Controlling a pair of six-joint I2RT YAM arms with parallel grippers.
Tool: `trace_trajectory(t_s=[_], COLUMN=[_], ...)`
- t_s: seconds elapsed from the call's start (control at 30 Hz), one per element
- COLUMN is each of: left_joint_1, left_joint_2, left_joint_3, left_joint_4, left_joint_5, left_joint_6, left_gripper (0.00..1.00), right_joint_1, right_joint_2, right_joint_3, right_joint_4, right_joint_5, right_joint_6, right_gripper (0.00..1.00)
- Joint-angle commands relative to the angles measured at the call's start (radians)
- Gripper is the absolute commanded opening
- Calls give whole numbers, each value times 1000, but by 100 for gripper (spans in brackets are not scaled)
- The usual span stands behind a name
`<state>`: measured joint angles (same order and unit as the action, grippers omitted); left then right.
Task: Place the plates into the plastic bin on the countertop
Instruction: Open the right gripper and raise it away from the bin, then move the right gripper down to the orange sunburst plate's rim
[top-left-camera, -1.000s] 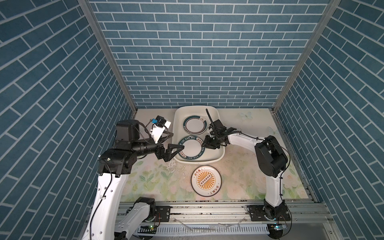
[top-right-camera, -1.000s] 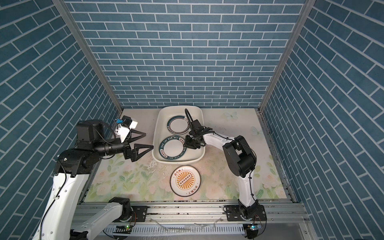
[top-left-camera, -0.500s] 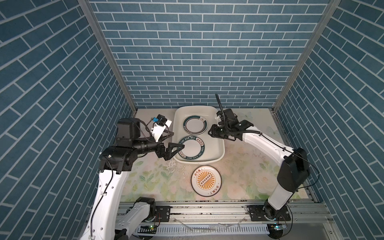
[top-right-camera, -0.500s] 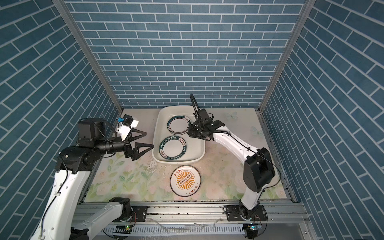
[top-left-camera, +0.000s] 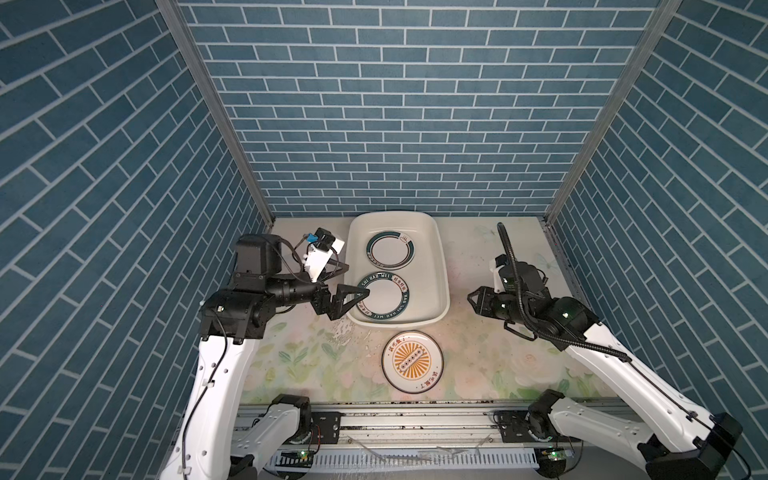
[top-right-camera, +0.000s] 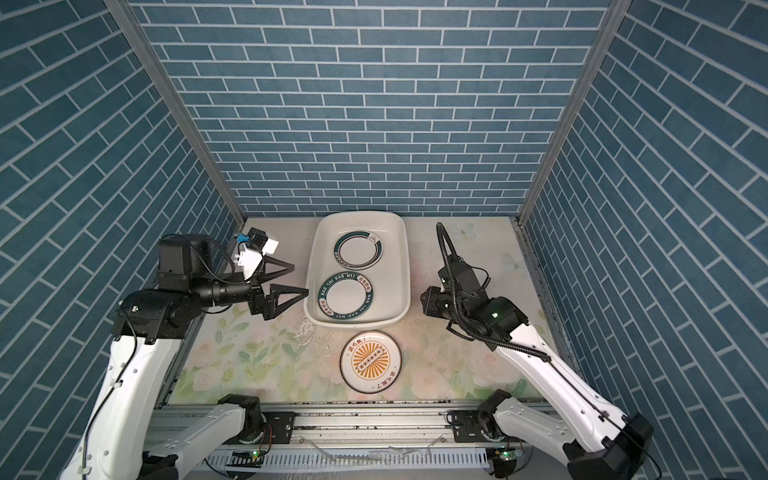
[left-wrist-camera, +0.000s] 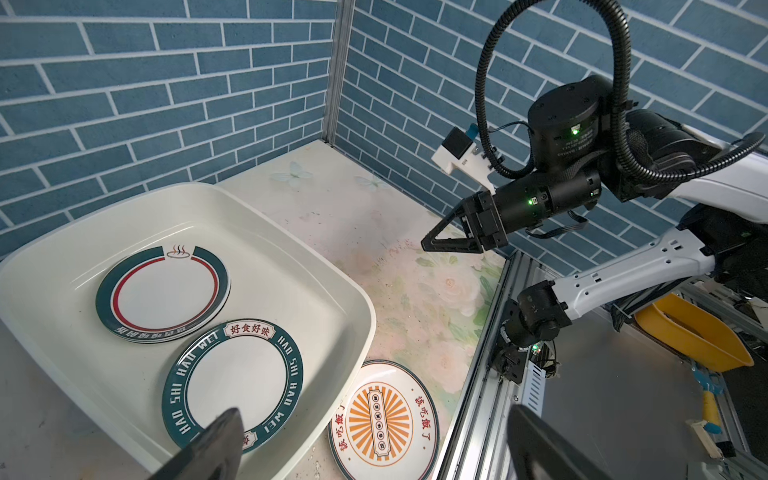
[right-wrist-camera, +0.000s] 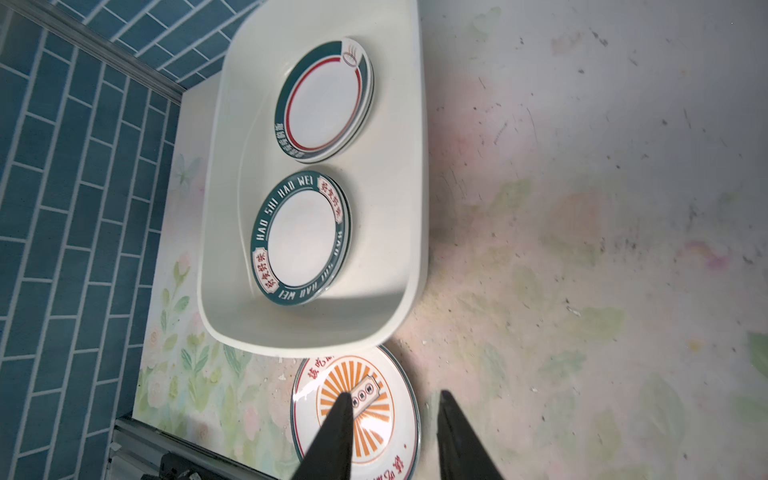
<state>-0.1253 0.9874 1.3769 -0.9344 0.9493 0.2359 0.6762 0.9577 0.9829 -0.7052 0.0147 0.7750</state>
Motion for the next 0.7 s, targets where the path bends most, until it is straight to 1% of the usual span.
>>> trace_trajectory(t_s=[0.0,0.07,0.23,0.37,0.5,0.57,0.67], left_joint_1=[5,2,-8,-8,-8,-8,-8], left_joint_2=[-13,-21,-17,-52,-67,-56,-38], left_joint_3=[-2,-21,-47,-87,-108,-110,-115], left_joint_4=[-35,-17,-44,-17,-9,-14,-11], left_joint_5=[21,29,12,-21,-20,-19,-14], left_joint_6=[6,3,13,-18,-36,-37,-47], left_gripper=[100,100,99,99,100,99,100], right_joint_1=[7,5,14,16,22,23,33], right_joint_2=[-80,-104,-81,-116,-139,-130,-78], right_joint_3=[-79,-132,-220,-339,-428,-461,-510], right_joint_4=[-50,-32,-23,103,217,267,348], right_joint_5=[27,12,-55,-151,-243,-291,-361], right_joint_6=[80,89,115,156,183,193,202], right_gripper=[35,36,36,36,36,37,37])
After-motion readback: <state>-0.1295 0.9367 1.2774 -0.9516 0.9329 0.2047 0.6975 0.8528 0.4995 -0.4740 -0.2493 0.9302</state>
